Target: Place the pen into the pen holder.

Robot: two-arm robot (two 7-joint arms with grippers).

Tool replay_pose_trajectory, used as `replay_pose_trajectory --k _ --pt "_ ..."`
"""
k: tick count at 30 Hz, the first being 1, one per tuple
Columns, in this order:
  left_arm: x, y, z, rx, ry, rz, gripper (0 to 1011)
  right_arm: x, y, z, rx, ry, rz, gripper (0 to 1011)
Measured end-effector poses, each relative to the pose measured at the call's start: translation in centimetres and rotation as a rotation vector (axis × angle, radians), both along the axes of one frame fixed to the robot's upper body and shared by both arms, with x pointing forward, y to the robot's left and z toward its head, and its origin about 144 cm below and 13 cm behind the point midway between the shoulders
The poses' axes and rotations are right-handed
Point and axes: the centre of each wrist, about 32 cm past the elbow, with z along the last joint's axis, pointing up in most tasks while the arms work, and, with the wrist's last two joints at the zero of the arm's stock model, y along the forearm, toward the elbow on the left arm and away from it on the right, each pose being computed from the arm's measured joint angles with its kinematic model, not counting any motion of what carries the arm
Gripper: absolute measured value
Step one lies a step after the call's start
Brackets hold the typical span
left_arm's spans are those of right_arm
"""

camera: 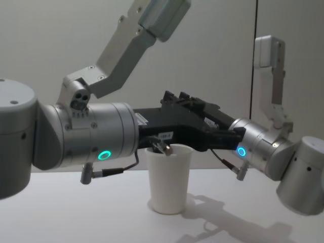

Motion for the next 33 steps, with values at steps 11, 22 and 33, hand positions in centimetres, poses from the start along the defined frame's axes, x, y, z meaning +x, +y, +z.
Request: replay_pose_trajectory --k 11,22,33 --pt "0.0 0.0 0.0 0.000 0.000 0.000 1000 0.1 0.1 0.0 -0.008 -0.001 0.004 739" --pt "0.0 0.0 0.0 0.000 0.000 0.000 1000 -0.6 -0.2 0.0 -0.014 -0.006 -0.008 1001" --pt "0.0 0.0 0.0 0.000 0.000 0.000 1000 -2.3 -1.4 0.7 -0.031 -0.010 -0.044 1001"
